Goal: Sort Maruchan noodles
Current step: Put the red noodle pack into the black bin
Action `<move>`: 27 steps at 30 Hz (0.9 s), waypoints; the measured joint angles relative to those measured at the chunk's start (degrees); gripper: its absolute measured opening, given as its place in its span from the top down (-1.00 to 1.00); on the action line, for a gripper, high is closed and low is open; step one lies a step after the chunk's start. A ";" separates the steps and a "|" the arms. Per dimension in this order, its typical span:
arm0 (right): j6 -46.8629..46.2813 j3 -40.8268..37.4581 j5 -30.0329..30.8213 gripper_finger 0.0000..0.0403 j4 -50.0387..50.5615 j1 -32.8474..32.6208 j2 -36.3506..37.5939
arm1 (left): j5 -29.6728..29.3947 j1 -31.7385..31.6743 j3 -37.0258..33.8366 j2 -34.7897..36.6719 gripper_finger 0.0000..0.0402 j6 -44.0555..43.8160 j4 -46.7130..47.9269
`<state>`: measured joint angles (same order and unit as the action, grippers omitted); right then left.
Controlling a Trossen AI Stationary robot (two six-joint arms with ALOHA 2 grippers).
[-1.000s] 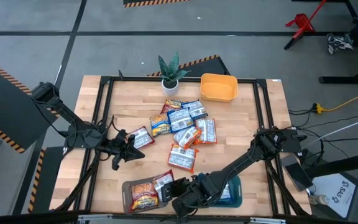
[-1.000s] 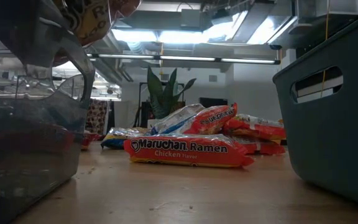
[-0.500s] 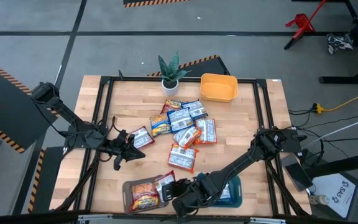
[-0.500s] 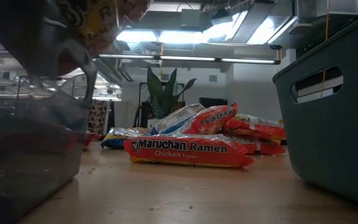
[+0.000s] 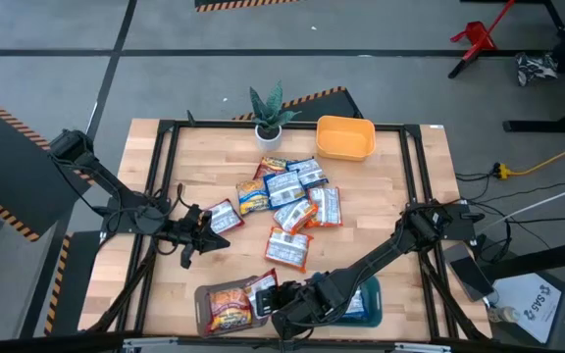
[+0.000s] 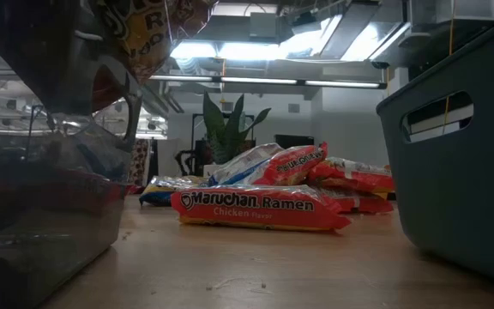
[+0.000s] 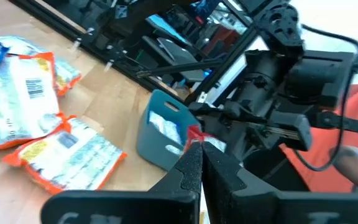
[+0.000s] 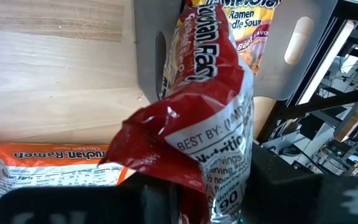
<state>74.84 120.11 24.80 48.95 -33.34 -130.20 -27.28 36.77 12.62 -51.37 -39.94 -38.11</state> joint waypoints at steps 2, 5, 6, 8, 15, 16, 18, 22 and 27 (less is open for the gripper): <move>0.02 0.00 -0.05 0.55 0.05 -0.01 0.02 | -0.82 0.00 0.00 0.00 1.00 0.00 0.33; 0.34 0.00 -0.95 0.55 0.11 -0.01 0.07 | -1.68 0.01 0.00 0.00 1.00 0.00 0.30; 0.40 0.00 -1.49 0.55 0.11 0.01 0.07 | -1.91 0.00 0.00 0.00 1.00 0.02 0.31; 0.40 0.00 -2.34 0.55 0.11 0.07 0.07 | -2.15 0.00 0.00 0.00 1.00 0.00 0.40; -0.89 -0.02 -3.57 0.45 -1.24 0.85 0.07 | -2.14 0.00 0.00 0.00 1.00 0.00 0.72; -1.30 -0.01 -3.55 0.42 -1.68 0.86 0.07 | -2.12 0.02 0.00 0.00 1.00 0.00 0.87; -2.25 -0.02 -3.06 0.33 -2.30 1.17 0.07 | -2.12 0.02 0.00 0.00 1.00 -0.02 1.48; -4.26 0.00 -1.49 0.15 -2.41 1.21 0.07 | -2.12 0.02 0.00 0.00 1.00 -0.07 1.69; -4.82 -0.01 0.23 -0.06 -2.43 1.15 0.07 | -2.10 0.02 0.00 0.01 1.00 -0.17 1.69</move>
<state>70.02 120.10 25.03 46.52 -32.18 -130.13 -29.39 36.80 12.62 -51.37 -40.12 -36.42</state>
